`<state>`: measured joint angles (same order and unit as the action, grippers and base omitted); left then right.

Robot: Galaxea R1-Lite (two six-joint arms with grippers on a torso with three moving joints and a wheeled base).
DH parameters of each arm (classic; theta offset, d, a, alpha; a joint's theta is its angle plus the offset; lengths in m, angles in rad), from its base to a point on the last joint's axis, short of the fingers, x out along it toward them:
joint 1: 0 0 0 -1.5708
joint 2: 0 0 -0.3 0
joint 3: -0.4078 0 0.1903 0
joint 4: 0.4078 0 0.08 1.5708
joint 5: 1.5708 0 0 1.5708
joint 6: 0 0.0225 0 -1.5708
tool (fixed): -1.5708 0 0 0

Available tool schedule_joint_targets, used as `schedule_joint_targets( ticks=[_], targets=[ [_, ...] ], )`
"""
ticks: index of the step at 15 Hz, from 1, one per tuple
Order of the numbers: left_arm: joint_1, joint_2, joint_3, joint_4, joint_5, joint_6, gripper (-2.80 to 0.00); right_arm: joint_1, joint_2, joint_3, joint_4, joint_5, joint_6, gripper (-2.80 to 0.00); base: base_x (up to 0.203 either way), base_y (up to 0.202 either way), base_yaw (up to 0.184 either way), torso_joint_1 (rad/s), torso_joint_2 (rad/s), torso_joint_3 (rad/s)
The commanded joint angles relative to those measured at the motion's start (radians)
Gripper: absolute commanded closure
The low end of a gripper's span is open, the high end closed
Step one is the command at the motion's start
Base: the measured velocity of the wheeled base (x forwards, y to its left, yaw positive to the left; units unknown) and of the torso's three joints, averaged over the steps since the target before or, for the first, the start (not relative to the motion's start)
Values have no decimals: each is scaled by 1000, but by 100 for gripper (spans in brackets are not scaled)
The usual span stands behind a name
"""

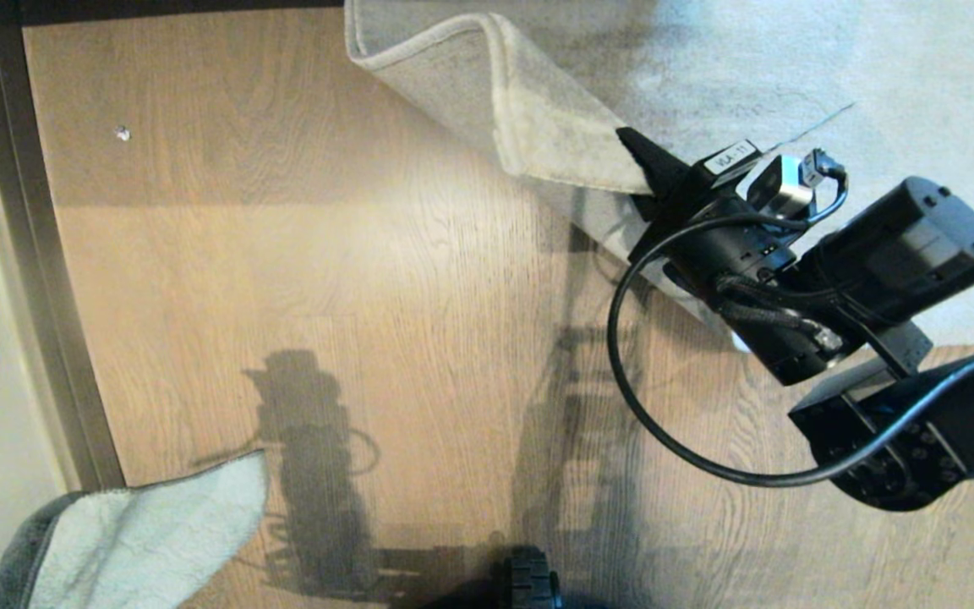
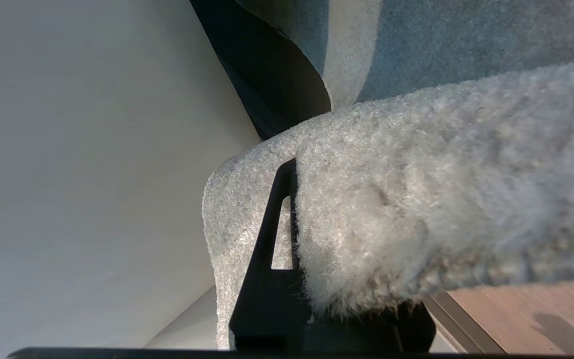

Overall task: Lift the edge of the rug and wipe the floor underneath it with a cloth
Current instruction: Lay down the carpet

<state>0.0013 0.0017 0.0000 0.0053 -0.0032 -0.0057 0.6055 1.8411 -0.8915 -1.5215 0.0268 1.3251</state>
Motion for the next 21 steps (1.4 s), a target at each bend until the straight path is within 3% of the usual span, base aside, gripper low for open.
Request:
schedule_joint_targets(
  ticks=[1,9,18,19,21],
  targets=[
    [0,-2,0,-1,0,0,0,9,6,5,-49,1,5,0,0,0,0,0,0,0],
    [0,-2,0,-1,0,0,0,66,-13,-1,-49,1,12,0,0,0,0,0,0,0],
    [0,-2,0,-1,0,0,0,68,-14,3,-49,4,14,0,0,0,0,0,0,0],
    [0,-2,0,-1,0,0,0,68,-14,3,-49,4,14,-280,0,0,0,0,0,0],
    [0,-2,0,-1,0,0,0,68,-11,8,-49,4,14,-280,0,0,0,0,0,0]
  ],
)
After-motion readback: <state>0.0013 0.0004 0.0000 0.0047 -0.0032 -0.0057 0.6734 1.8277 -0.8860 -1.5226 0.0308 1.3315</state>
